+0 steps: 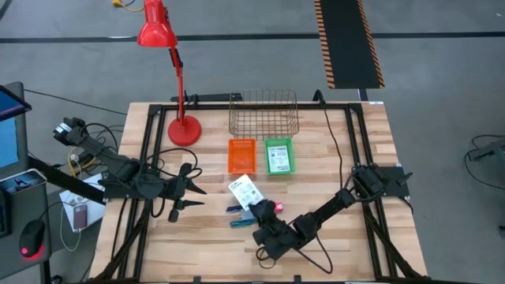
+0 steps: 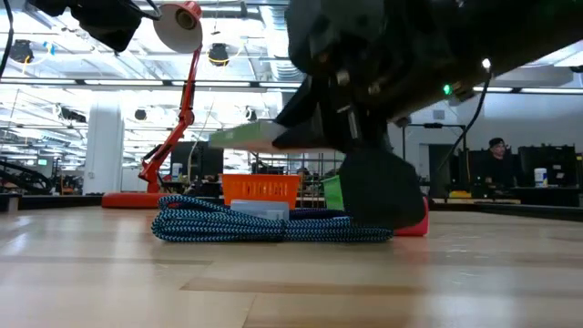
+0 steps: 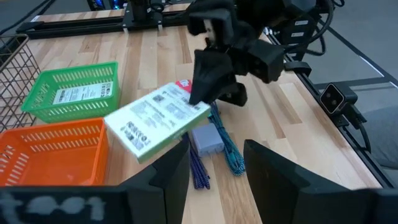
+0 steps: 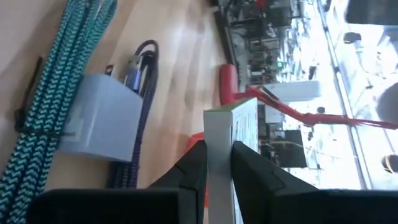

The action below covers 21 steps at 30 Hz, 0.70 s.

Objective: Pick and place items into bin
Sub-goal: Put the white card reader box into the green bin

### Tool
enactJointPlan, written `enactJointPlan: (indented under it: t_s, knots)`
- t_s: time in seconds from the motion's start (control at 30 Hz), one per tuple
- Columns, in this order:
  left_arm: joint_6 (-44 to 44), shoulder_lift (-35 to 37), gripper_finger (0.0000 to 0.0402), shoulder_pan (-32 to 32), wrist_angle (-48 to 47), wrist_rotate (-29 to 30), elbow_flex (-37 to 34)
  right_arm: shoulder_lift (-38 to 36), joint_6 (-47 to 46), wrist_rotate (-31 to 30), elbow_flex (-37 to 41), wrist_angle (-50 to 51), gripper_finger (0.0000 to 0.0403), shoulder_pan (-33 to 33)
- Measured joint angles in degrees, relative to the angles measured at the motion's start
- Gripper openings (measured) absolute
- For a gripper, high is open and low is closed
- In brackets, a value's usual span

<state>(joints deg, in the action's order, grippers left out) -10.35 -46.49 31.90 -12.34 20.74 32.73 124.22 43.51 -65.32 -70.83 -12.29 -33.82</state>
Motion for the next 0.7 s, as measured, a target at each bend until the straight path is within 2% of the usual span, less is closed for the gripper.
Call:
enactJointPlan:
  t_s: [0.27, 0.4, 0.6, 0.7]
  knots:
    - [0.0, 0.0, 0.0142, 0.0, 0.0, 0.0, 0.0, -0.1, -0.2, -3.3, -3.6, -0.3, 0.0046, -1.2]
    - [0.0, 0.0, 0.0142, 0.0, 0.0, 0.0, 0.0, -0.2, -0.1, -8.5, -5.6, -0.4, 0.0036, -2.0]
    - [0.0, 0.0, 0.0142, 0.0, 0.0, 0.0, 0.0, -0.2, 4.9, -18.7, -7.7, -0.4, 0.0035, -2.9]
    - [0.0, 0.0, 0.0142, 0.0, 0.0, 0.0, 0.0, -0.4, 5.0, -20.2, -8.1, -0.4, 0.0035, -2.8]
